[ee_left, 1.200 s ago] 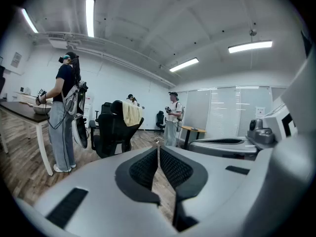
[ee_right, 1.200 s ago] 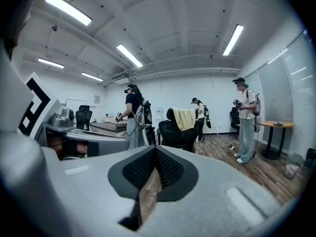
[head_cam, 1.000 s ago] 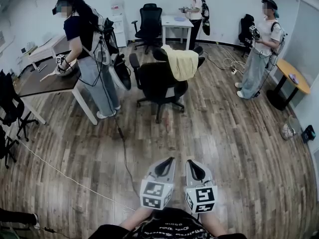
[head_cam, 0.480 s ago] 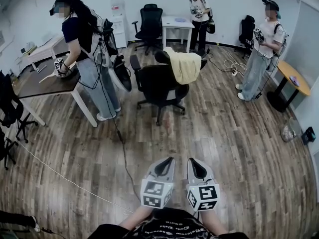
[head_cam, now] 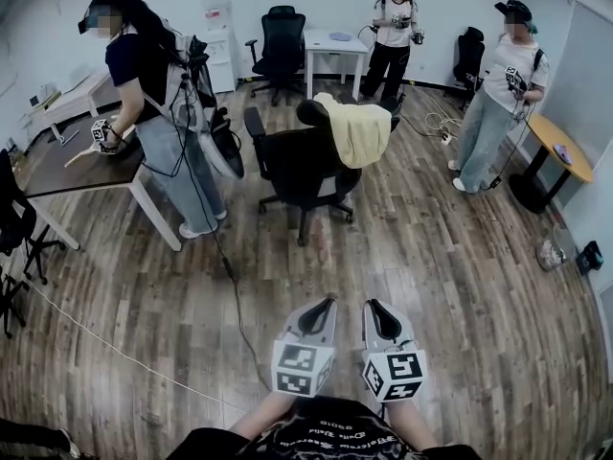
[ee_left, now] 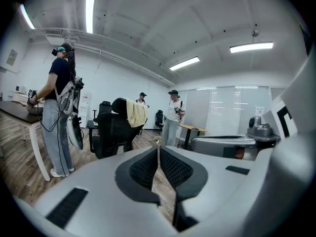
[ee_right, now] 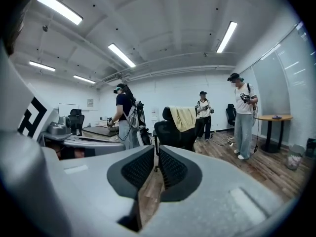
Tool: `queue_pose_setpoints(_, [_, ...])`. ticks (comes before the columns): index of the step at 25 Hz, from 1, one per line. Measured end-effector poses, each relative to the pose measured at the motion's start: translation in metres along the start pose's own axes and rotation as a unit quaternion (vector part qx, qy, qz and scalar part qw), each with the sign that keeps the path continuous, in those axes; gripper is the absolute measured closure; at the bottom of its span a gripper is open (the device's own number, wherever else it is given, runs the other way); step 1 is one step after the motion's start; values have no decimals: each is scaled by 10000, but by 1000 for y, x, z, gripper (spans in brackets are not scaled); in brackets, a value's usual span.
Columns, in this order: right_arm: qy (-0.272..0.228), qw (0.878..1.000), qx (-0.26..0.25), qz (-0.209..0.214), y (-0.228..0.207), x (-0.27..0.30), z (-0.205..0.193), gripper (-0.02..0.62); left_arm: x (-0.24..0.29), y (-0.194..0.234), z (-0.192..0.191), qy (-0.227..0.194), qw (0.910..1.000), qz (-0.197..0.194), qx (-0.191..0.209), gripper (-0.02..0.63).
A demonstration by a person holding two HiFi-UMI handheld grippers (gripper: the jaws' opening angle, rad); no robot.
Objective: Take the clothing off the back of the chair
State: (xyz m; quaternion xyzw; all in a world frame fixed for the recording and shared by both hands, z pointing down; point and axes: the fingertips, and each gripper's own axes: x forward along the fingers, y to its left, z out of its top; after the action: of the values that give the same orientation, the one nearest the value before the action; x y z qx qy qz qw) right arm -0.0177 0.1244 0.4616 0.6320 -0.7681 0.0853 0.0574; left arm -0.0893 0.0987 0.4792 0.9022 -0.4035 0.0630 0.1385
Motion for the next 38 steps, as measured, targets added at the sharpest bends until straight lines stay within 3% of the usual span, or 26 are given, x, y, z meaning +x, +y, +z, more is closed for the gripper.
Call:
queue_pose_setpoints(8, [35, 9998, 35, -196, 10, 23, 0, 575, 8, 25, 2, 50, 9997, -221, 51, 586])
queue_pose_setpoints(15, [16, 9996, 0, -297, 10, 27, 0, 575, 7, 40, 0, 38, 9999, -133, -63, 586])
queue_pose_setpoints(20, [124, 9998, -45, -132, 6, 41, -3, 575, 18, 45, 1, 22, 10000, -29, -69, 586])
queue_pose_setpoints(38, [342, 9990, -63, 279, -94, 136, 7, 575, 147, 56, 29, 66, 9993, 310, -191, 586])
